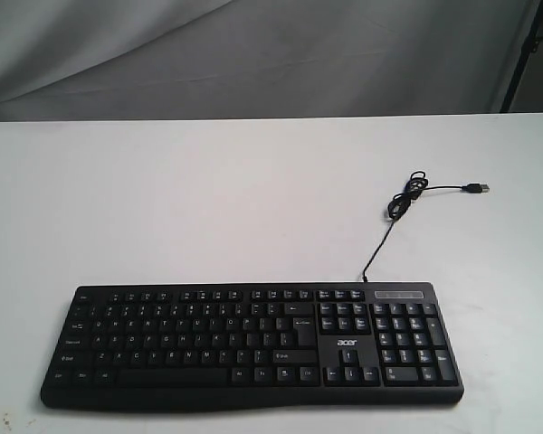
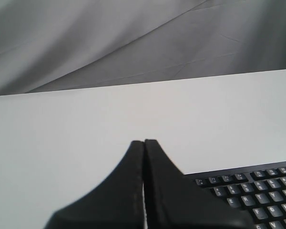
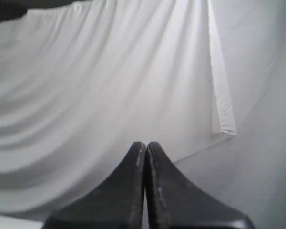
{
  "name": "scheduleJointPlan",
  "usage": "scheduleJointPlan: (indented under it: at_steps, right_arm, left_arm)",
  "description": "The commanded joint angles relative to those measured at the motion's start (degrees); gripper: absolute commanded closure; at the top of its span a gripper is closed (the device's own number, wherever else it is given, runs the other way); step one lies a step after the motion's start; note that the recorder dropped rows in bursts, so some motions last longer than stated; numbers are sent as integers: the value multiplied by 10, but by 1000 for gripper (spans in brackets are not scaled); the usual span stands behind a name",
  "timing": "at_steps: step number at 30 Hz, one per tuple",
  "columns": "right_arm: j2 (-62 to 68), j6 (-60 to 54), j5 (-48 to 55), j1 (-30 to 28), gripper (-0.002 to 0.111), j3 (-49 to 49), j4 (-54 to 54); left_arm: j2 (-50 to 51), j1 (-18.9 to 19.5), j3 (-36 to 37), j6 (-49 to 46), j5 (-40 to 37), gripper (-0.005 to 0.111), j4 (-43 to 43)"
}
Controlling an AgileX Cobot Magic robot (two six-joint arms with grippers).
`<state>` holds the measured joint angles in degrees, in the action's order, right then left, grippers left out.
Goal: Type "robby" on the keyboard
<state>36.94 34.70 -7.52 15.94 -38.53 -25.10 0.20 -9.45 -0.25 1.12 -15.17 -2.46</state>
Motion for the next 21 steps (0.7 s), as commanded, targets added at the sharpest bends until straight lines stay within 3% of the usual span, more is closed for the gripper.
scheduleJointPlan:
  at_steps: [1,8,15,17,21]
  right_arm:
    - [129,0,98,54,108,-101,-89]
    - [263,-179,169,136,108,-169,-44]
    - [310,-426,221,155,108,-173,67]
    - [313,-486,256,155,108,-184,110]
    - [315,-739,459,155,108,-277,339]
  left_arm:
    - [-2,-4,2,2,3,107,-3]
    - [-2,-4,2,2,3,107,-3]
    - [-2,-4,2,2,3,107,-3]
    - [-2,-4,2,2,3,107,-3]
    - [-2,-4,2,2,3,107,-3]
